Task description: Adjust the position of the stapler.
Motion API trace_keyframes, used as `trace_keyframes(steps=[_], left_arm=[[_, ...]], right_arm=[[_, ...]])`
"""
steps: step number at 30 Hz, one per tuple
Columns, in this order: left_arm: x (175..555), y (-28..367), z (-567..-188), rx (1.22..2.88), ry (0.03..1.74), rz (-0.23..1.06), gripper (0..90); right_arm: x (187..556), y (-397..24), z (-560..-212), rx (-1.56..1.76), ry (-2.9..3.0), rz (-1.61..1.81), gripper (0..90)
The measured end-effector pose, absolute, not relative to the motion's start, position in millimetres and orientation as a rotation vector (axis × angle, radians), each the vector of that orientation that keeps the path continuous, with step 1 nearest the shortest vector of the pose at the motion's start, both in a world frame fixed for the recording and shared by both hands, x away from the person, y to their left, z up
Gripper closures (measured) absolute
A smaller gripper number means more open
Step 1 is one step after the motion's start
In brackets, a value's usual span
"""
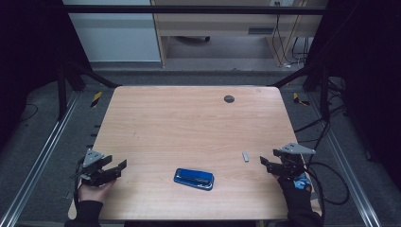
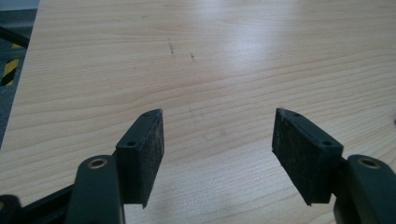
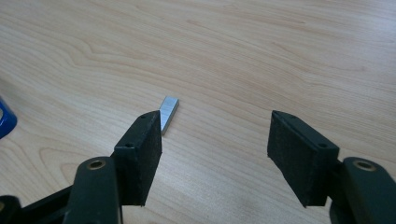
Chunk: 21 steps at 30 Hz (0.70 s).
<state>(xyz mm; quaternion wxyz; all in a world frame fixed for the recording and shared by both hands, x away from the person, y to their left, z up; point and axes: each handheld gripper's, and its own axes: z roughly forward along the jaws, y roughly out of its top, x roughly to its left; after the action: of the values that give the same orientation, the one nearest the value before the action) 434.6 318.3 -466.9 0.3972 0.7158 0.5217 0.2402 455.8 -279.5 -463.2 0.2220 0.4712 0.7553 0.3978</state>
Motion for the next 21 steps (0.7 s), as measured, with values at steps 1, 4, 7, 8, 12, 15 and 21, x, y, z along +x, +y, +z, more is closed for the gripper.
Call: trace_keyframes(steps=[1,4,7,8,12,15,21], left_arm=[[434.6,317.7,-467.0,1.819,1.316,0.612,34.1],[434.4,316.2,-467.7,1.832,1.311,0.612,34.1],[434.4,317.1,-467.8,1.831,1.315,0.607,34.2],[434.4,317.3,-467.6,1.830,1.315,0.604,34.2],[434.8,316.8,-467.6,1.843,1.304,0.593,34.5],[435.0,315.3,-467.8,1.854,1.299,0.578,34.8],[435.8,313.7,-468.4,1.887,1.285,0.559,36.2]], right_arm=[[455.1,-279.2,-462.9,1.302,2.094,1.095,35.5],[452.7,-278.6,-459.5,1.294,2.109,1.098,36.2],[451.2,-277.7,-455.0,1.258,2.112,1.093,35.9],[451.1,-277.2,-453.5,1.247,2.115,1.092,35.6],[451.3,-270.8,-448.6,1.195,2.179,1.079,36.4],[450.6,-261.5,-443.0,1.140,2.235,1.054,38.2],[449.6,-243.0,-429.3,1.033,2.338,1.038,41.7]])
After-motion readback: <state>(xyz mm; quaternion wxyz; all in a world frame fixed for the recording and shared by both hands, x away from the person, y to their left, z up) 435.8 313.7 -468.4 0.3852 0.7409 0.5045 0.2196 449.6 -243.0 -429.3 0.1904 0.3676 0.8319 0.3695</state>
